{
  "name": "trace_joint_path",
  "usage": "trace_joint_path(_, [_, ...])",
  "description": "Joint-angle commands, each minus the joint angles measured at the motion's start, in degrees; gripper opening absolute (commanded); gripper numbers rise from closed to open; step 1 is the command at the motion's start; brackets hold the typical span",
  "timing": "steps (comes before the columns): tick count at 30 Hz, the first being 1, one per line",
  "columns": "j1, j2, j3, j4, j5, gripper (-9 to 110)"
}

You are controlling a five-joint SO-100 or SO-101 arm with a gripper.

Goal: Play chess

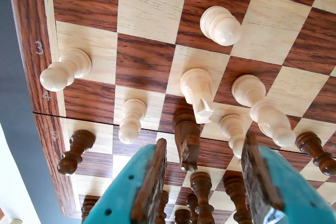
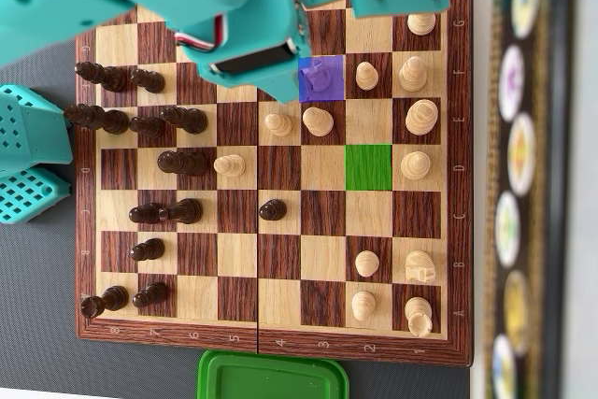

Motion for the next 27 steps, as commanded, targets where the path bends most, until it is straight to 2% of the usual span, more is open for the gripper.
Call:
trace_joint_path(1, [0.7, -0.1, -2.5, -0.4, -0.3, 20])
trace_joint_path(23, [3.0, -5.0, -6.2, -2.7, -1.7, 20])
trace_joint_path(27, [3.1, -5.0, -6.2, -2.7, -1.6, 15])
